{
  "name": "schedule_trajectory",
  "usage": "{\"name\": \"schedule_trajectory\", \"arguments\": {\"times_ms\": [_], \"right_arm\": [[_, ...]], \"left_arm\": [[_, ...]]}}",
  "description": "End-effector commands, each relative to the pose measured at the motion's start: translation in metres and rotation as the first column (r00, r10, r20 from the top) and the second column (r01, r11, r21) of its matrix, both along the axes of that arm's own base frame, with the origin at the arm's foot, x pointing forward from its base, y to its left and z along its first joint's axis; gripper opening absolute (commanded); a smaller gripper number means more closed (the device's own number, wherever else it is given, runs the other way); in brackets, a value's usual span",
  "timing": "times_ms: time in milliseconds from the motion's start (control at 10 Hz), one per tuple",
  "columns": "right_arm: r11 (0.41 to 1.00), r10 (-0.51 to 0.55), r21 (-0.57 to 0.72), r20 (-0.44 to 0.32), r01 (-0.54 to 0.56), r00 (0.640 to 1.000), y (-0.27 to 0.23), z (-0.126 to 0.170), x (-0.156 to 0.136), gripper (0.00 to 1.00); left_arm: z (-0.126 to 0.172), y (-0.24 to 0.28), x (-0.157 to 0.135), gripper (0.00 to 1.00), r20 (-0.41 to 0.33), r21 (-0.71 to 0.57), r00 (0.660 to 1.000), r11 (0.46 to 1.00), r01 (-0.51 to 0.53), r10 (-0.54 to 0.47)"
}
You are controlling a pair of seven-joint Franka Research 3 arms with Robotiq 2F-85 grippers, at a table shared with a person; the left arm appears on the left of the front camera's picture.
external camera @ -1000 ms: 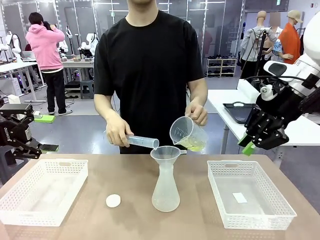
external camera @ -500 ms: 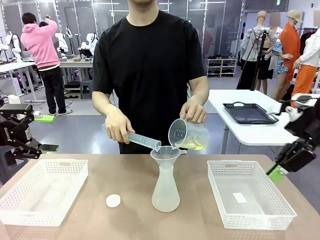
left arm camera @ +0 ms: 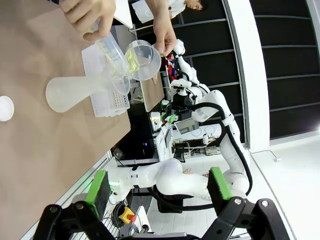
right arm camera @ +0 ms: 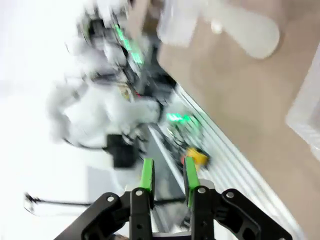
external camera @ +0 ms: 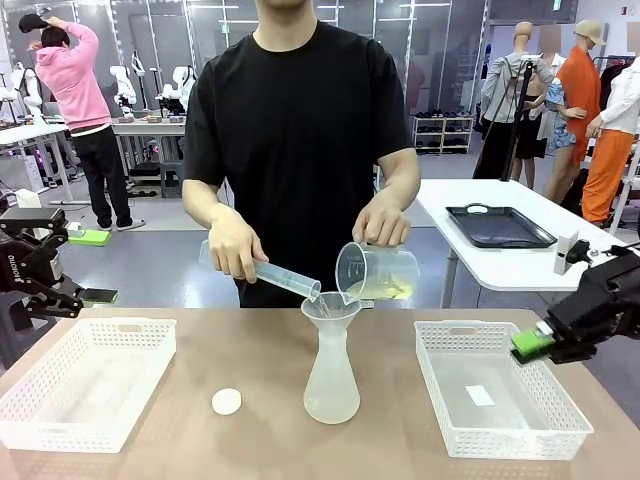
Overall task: Prepare the solutions needed for the experiment.
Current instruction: Once the solution is in the Big flask , pick up the Plastic Funnel and place it back into the right Organizing basket.
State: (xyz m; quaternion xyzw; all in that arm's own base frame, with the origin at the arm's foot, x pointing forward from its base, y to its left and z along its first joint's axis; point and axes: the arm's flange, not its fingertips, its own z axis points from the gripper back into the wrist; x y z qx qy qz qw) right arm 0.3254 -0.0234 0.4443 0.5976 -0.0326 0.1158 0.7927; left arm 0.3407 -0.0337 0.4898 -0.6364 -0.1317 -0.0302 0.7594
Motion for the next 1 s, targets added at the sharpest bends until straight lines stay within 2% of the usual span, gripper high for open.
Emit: {"name": "schedule_trajectory", "arguments": {"times_ms": [0,100,200,300,400,500,900], "right_arm": [[0.725,-0.556,0.271,-0.313,0.634,0.770,0.018,0.015,-0.011,0.32],[0.700,-0.584,0.254,-0.336,0.668,0.739,0.020,0.013,-0.012,0.32],[0.679,-0.586,0.272,-0.359,0.682,0.727,0.024,0.011,-0.013,0.32],[0.685,-0.575,0.282,-0.358,0.672,0.736,0.027,0.011,-0.014,0.32],[0.718,-0.541,0.324,-0.296,0.615,0.787,0.031,0.012,-0.015,0.32],[0.813,-0.460,0.223,-0.321,0.538,0.828,-0.020,0.029,0.034,0.32],[0.813,-0.460,0.223,-0.321,0.538,0.828,-0.020,0.029,0.034,0.32]], "left_arm": [[0.003,-0.001,0.001,1.00,0.004,-0.024,1.000,1.000,0.002,-0.002],[0.003,-0.001,0.001,1.00,0.004,-0.024,1.000,1.000,0.002,-0.002],[0.003,-0.001,0.001,1.00,0.004,-0.024,1.000,1.000,0.002,-0.002],[0.003,-0.001,0.001,1.00,0.004,-0.024,1.000,1.000,0.002,-0.002],[0.003,-0.001,0.001,1.00,0.004,-0.024,1.000,1.000,0.002,-0.002],[0.003,-0.001,0.001,1.00,0.004,-0.024,1.000,1.000,0.002,-0.002],[0.003,-0.001,0.001,1.00,0.004,-0.024,1.000,1.000,0.002,-0.002]]}}
